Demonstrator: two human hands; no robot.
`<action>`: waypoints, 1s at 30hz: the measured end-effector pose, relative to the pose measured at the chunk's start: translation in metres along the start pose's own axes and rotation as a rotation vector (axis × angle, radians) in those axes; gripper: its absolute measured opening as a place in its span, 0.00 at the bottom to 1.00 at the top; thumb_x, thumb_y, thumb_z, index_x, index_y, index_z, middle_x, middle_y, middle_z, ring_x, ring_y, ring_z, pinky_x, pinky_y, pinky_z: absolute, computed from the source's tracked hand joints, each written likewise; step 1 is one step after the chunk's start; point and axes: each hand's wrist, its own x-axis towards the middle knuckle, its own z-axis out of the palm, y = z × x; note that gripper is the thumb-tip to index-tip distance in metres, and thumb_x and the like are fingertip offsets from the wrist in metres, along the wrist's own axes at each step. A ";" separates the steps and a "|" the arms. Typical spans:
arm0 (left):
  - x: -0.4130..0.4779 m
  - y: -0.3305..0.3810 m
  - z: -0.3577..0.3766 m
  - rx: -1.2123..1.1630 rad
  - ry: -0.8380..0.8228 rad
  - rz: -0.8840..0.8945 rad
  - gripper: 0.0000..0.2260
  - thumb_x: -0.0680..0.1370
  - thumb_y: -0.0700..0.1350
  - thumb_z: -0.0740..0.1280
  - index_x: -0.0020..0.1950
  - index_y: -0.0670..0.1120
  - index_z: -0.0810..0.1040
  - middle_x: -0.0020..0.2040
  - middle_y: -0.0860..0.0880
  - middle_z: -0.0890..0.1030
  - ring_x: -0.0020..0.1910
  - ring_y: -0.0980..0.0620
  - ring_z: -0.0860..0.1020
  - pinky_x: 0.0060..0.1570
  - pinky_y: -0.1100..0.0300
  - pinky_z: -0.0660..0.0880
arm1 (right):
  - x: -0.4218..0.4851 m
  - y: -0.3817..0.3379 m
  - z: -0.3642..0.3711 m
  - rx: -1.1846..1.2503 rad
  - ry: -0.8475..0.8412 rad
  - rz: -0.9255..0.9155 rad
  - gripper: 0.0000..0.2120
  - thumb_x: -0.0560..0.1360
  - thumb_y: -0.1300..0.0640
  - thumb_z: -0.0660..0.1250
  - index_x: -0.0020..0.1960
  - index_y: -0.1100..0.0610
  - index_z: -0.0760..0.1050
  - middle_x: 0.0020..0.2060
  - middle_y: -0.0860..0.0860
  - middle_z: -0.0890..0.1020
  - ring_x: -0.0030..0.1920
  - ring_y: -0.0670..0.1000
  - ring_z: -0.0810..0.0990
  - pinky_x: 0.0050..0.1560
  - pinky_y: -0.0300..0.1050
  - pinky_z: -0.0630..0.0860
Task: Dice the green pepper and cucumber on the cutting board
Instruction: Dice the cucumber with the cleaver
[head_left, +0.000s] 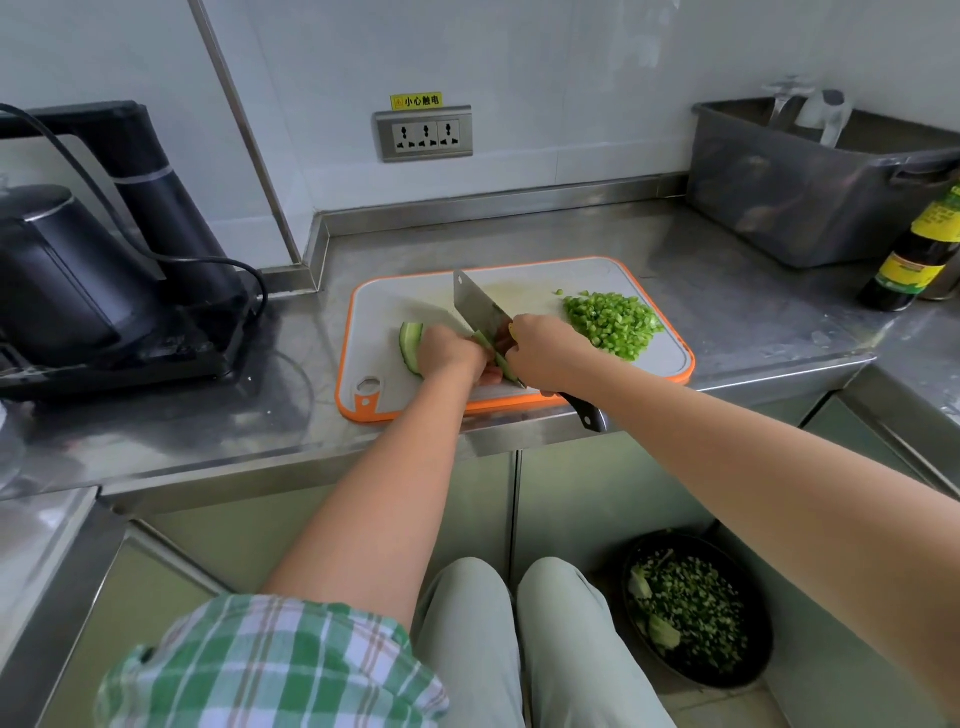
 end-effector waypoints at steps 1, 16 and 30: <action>-0.001 0.001 0.000 -0.020 0.009 0.005 0.03 0.72 0.28 0.68 0.43 0.33 0.76 0.43 0.37 0.80 0.33 0.42 0.78 0.19 0.57 0.74 | 0.002 -0.003 0.000 0.011 -0.011 0.004 0.08 0.76 0.65 0.55 0.38 0.59 0.64 0.32 0.53 0.72 0.23 0.50 0.73 0.23 0.40 0.67; -0.014 0.003 -0.007 0.050 -0.064 0.079 0.13 0.79 0.36 0.66 0.34 0.38 0.73 0.30 0.41 0.77 0.21 0.48 0.76 0.37 0.47 0.82 | 0.017 0.034 -0.026 0.536 0.210 0.103 0.04 0.75 0.65 0.54 0.42 0.62 0.66 0.30 0.59 0.73 0.21 0.54 0.73 0.24 0.41 0.69; -0.002 0.024 -0.008 1.214 -0.228 0.806 0.14 0.75 0.42 0.68 0.59 0.52 0.80 0.59 0.47 0.77 0.63 0.46 0.71 0.61 0.54 0.70 | -0.001 0.069 -0.029 0.586 0.153 0.200 0.07 0.75 0.64 0.54 0.39 0.58 0.65 0.25 0.56 0.71 0.14 0.47 0.68 0.23 0.37 0.67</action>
